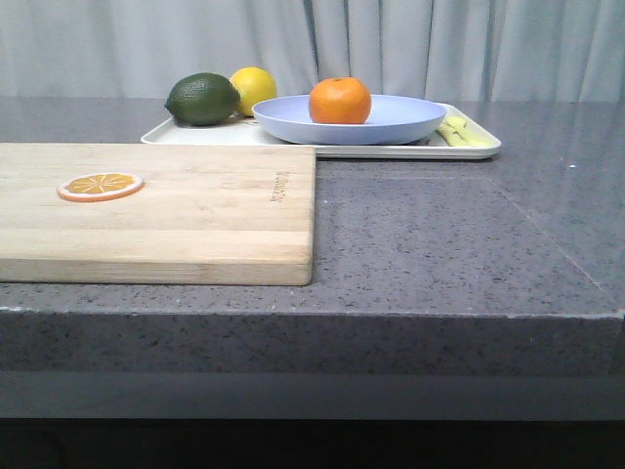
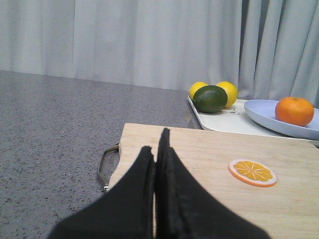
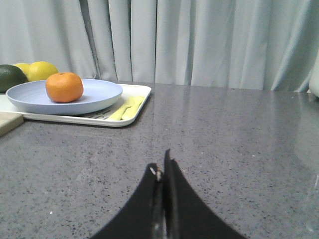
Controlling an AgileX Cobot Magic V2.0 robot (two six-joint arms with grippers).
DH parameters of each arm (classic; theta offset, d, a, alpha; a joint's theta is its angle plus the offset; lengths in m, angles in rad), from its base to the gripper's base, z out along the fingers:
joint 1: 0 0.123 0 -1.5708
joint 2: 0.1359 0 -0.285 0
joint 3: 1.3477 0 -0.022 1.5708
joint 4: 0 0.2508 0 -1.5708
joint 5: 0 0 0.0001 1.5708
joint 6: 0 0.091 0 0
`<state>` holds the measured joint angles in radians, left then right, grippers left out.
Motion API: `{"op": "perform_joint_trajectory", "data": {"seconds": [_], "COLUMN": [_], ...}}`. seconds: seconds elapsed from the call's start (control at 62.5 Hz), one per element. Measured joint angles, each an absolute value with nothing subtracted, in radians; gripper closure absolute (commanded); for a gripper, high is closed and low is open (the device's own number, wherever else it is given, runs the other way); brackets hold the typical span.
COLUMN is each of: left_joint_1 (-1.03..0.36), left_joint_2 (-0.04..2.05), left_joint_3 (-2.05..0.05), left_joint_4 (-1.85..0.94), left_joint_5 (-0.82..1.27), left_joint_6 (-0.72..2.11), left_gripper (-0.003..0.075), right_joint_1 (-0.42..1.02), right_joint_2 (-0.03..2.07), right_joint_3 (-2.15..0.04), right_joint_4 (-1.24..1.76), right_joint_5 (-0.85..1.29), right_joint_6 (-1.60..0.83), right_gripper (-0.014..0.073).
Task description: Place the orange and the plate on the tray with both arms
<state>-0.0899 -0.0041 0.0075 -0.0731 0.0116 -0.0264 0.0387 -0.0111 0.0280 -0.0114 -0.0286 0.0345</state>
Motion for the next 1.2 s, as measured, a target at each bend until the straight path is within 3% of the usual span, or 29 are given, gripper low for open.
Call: {"op": "perform_joint_trajectory", "data": {"seconds": [1.201], "left_joint_1": [-0.09], "left_joint_2": [-0.004], "left_joint_3": [0.007], "left_joint_4": [-0.073], "left_joint_5": [0.012], "left_joint_6": [-0.026], "left_gripper": [0.074], "right_joint_1": [0.004], "right_joint_2": [-0.011], "right_joint_3": [0.028], "right_joint_4": [-0.011], "right_joint_5": [-0.016], "right_joint_6": [0.089], "right_gripper": [0.0661]}}
